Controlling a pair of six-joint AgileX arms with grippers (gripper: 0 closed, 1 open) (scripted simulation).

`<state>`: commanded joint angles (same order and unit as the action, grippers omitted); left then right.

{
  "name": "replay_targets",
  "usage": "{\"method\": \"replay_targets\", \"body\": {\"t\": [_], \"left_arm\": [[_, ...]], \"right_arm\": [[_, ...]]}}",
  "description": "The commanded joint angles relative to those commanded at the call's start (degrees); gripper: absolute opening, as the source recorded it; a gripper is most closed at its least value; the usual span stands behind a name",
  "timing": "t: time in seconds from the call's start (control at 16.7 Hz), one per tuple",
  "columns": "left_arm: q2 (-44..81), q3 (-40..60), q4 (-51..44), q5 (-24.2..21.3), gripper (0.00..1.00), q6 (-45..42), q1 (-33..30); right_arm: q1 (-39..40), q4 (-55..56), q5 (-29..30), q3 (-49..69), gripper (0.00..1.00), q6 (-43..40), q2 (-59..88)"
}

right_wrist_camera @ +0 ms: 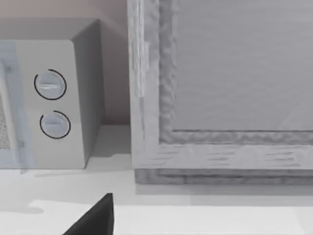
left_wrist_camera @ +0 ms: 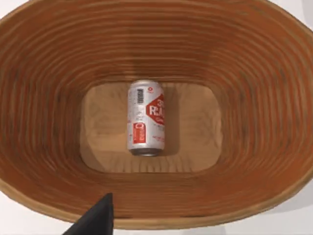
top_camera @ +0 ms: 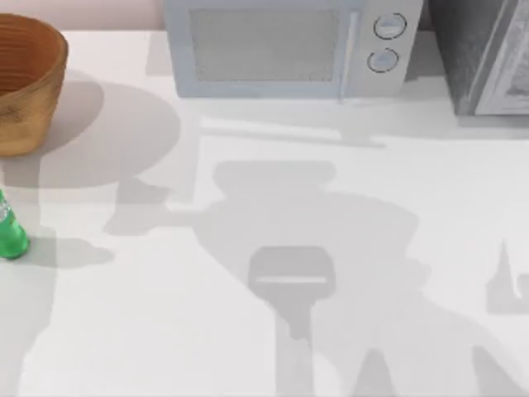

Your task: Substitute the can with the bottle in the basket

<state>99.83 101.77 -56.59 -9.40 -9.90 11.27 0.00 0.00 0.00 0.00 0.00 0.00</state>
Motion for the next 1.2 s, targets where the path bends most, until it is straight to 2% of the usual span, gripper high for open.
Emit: {"method": "replay_targets", "body": {"t": [0.36,0.6,0.84,1.2], "left_arm": [[31.75,33.18,-17.34,-4.2,1.0,-3.05,2.55],[47.29,49.33,-25.86,-6.35,1.0,-4.49,3.75],[55.85,58.22,-30.6,-7.58,1.0,-5.25,4.39],[56.89,59.29,-31.18,-7.73,1.0,-5.34,4.47]], "right_arm": [[0.0,0.0,0.0,0.0,1.0,0.0,0.0],[0.0,0.0,0.0,0.0,1.0,0.0,0.0],[0.0,0.0,0.0,0.0,1.0,0.0,0.0],[0.0,0.0,0.0,0.0,1.0,0.0,0.0]]}}
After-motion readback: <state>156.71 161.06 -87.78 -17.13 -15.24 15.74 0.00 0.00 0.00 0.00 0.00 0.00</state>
